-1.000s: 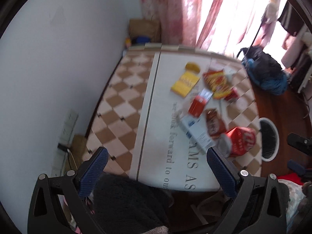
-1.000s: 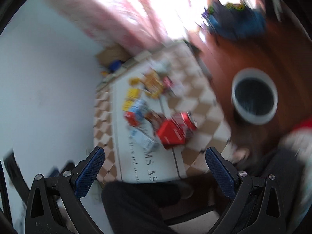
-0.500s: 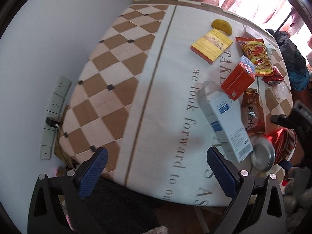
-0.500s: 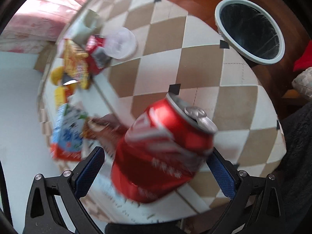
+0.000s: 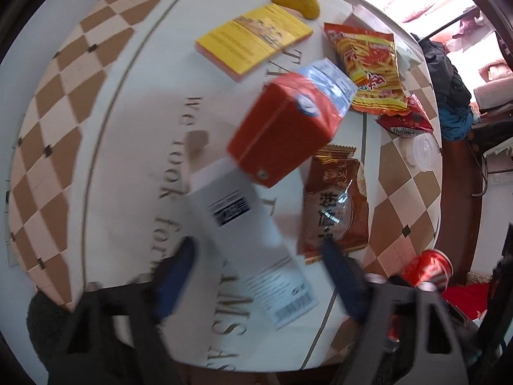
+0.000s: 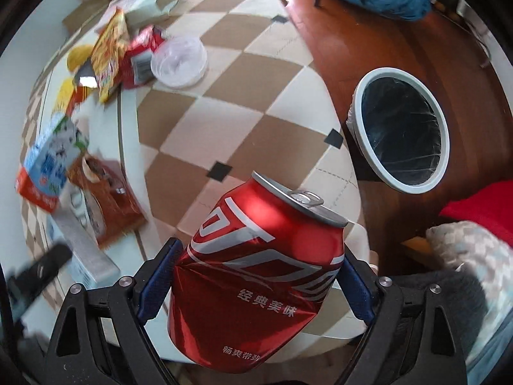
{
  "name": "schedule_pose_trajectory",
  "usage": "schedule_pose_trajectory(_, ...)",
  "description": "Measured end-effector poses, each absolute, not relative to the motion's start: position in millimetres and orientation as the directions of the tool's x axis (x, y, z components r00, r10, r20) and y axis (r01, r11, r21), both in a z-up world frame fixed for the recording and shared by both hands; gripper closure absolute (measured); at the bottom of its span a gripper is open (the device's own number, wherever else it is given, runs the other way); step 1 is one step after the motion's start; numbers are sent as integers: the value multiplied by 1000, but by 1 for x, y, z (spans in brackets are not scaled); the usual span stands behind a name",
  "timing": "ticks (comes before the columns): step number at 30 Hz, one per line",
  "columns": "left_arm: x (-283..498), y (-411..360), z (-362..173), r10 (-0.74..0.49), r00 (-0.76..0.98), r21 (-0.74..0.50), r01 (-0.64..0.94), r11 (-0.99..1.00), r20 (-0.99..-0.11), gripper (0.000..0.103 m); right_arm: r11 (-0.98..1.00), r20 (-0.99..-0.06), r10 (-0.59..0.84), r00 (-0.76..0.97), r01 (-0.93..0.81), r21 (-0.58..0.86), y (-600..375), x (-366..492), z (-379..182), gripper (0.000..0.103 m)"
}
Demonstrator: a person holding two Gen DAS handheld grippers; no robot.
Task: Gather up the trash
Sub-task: 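Grasp the red cola can with the right tool while the left tool grasps the white milk carton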
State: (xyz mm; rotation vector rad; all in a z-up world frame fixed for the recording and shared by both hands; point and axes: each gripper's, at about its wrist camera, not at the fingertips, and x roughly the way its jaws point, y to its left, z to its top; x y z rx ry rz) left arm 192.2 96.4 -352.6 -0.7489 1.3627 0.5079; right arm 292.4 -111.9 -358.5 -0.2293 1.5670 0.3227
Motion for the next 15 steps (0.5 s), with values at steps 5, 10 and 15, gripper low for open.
schedule_pose_trajectory(5, 192, 96, -348, -38, 166, -144, -685, 715, -985, 64, 923, -997, 62, -38, -379, 72, -113, 280, -356, 10)
schedule_pose_trajectory(10, 173, 86, -338, 52, 127, -32, -585, 810, -990, 67, 920, -997, 60, -39, -385, 70, -104, 284, -358, 10)
schedule_pose_trajectory(15, 147, 79, -340, 97, 95, 36, -509, 860, -991, 69, 865, -1000, 30, 2, -501, 25, -95, 274, -363, 10)
